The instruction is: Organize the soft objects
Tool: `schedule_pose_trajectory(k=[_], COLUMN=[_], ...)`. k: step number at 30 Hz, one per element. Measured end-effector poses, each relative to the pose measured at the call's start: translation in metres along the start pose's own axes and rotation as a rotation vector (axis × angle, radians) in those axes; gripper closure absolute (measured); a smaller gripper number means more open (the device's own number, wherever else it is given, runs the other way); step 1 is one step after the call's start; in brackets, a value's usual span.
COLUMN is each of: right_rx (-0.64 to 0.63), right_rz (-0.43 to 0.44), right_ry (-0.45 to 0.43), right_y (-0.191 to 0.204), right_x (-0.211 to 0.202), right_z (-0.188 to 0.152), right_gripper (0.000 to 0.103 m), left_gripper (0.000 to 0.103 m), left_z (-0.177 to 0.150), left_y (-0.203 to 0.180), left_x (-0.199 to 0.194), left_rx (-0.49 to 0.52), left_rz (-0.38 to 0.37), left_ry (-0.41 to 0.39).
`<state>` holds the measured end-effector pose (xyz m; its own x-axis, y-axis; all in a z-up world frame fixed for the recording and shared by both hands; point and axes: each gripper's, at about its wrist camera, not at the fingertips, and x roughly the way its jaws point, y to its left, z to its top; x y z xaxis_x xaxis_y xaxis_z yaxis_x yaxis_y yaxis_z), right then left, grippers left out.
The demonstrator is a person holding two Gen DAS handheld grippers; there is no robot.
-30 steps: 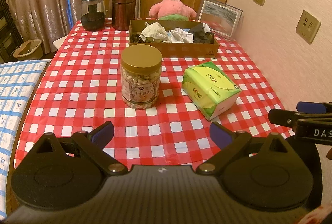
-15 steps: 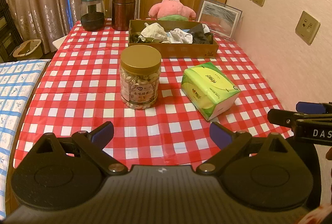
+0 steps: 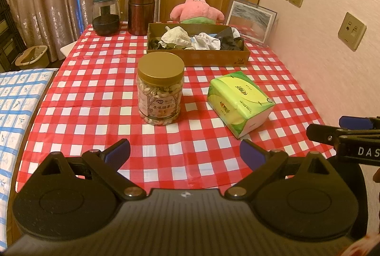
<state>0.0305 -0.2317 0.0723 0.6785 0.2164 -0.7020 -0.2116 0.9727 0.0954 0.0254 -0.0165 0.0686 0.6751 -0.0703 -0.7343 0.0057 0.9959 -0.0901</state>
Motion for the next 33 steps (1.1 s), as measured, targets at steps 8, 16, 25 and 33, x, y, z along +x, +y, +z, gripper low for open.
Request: schedule_pose_trajectory(k=[8, 16, 25, 33], right_rx=[0.001, 0.001, 0.002, 0.002], right_rz=[0.000, -0.002, -0.002, -0.002], right_ry=[0.000, -0.001, -0.001, -0.001], right_y=[-0.0008, -0.0021, -0.0026, -0.0027], right_x=[-0.0001, -0.0002, 0.0000, -0.0001], right_z=[0.0002, 0.0009, 0.0010, 0.0009], right_gripper=[0.020, 0.020, 0.020, 0.020], left_gripper=[0.005, 0.005, 0.005, 0.005], left_z=[0.0001, 0.0000, 0.0001, 0.0006], left_y=[-0.0008, -0.0009, -0.0012, -0.0062], left_x=[0.0000, 0.0000, 0.0003, 0.0000], left_rx=[-0.001, 0.000, 0.000, 0.004], left_rz=[0.002, 0.001, 0.001, 0.001], left_ry=[0.000, 0.000, 0.002, -0.015])
